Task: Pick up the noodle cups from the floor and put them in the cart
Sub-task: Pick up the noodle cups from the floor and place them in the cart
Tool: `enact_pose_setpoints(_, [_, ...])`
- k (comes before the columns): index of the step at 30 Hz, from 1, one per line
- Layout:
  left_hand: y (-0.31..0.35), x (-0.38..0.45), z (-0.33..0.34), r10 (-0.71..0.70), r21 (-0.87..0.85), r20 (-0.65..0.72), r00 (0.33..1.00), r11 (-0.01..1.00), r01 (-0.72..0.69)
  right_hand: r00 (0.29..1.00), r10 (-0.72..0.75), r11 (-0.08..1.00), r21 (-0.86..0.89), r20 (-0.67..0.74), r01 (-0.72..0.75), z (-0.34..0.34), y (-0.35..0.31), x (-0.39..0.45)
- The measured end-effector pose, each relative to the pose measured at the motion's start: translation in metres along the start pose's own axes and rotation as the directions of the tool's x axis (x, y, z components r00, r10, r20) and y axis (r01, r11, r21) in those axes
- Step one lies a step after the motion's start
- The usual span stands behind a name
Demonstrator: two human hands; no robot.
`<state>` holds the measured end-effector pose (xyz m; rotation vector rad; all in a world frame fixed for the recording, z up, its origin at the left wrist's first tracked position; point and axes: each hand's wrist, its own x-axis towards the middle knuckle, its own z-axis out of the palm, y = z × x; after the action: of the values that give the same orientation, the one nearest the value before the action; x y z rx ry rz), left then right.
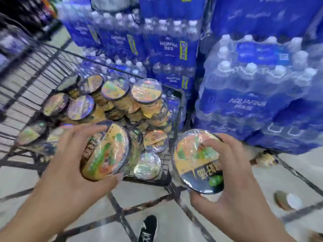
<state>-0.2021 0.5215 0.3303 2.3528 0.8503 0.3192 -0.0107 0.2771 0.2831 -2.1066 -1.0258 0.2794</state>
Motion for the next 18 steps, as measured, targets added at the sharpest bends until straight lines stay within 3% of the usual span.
enact_pose_setpoints(5, [-0.073, 0.063, -0.024, -0.034, 0.114, 0.095, 0.995, 0.993, 0.023, 0.997, 0.036, 0.998, -0.062, 0.064, -0.032, 0.089, -0.045, 0.081])
enact_pose_setpoints(10, [-0.133, 0.13, 0.017, 0.112, 0.326, 0.17, 0.979, 0.931, -0.163, 0.973, 0.153, 0.954, -0.283, 0.17, -0.101, 0.159, -0.036, 0.138])
enact_pose_setpoints(18, [-0.177, 0.174, 0.072, 0.034, 0.569, 0.463, 0.886, 0.755, -0.326, 0.915, 0.291, 0.805, -0.589, 0.281, -0.075, 0.21, -0.006, 0.166])
